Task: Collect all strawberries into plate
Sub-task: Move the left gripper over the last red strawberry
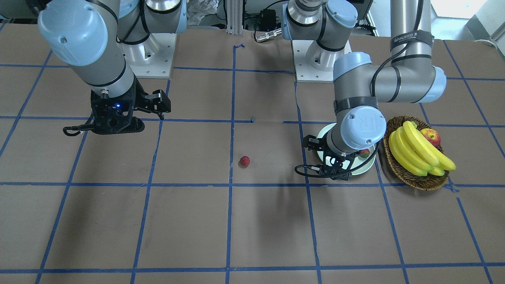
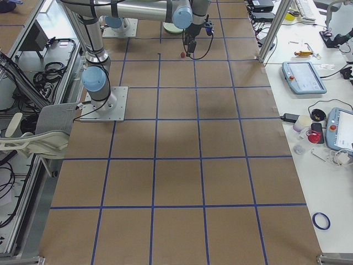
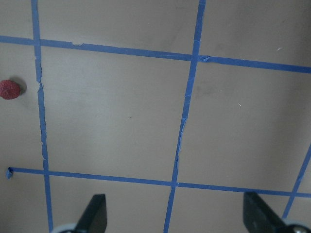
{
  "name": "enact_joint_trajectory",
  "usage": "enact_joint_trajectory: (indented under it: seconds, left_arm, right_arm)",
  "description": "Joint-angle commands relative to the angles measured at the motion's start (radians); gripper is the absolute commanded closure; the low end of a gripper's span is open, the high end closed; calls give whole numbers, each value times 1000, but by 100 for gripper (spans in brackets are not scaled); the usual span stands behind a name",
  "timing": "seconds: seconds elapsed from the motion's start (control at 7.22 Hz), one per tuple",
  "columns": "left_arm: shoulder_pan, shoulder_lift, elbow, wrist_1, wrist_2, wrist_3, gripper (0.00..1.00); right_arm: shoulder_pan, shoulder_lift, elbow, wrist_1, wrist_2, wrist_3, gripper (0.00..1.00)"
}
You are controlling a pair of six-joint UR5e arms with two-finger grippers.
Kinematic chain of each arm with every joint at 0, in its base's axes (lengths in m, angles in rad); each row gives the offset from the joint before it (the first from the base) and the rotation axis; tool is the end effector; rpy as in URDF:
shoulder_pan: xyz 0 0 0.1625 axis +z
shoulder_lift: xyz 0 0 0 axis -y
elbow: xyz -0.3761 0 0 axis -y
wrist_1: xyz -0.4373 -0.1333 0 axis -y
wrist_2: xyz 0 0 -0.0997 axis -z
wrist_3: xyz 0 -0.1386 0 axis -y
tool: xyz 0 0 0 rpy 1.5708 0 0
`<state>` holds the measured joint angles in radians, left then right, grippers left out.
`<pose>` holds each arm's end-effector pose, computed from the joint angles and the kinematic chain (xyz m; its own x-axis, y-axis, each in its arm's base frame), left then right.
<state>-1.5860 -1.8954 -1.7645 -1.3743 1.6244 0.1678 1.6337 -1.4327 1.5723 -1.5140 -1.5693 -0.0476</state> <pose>-0.1342 -0.5486 0.1395 -0.9818 0.1901 0.0027 0.1809 0.9299 0.3203 0.1682 -0.5461 0.3188 -0.9940 -0.1091 -0.0108 -0.1091 0.9748 0.1948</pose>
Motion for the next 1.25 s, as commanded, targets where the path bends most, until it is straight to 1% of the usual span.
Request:
enact_joint_trajectory:
  seconds: [0.0, 0.14, 0.28, 0.42, 0.55, 0.69, 0.97, 1.11]
  left_arm:
    - [-86, -27, -3, 92, -166, -114, 1]
    - [-112, -36, -3, 93, -226, -157, 1]
    - [-136, -45, -3, 112, -231, -190, 2]
    - [-155, -59, -4, 156, -253, -220, 2]
    - [-163, -76, -4, 164, -321, -238, 3]
    - [-170, -96, -4, 172, -325, -240, 6]
    - [-196, -132, -4, 233, -327, -267, 6]
    - [-200, -148, -4, 254, -327, -272, 10]
  right_arm:
    - [0, 0, 0, 0, 0, 0, 0]
    - [0, 2, 0, 0, 2, 0, 0]
    - [0, 2, 0, 1, 2, 0, 0]
    - [0, 2, 0, 1, 0, -1, 0]
    - [2, 2, 0, 0, 3, 0, 0]
    - [2, 2, 0, 0, 8, 0, 0]
    - [2, 2, 0, 1, 9, -1, 0]
    - [2, 2, 0, 0, 9, 0, 0]
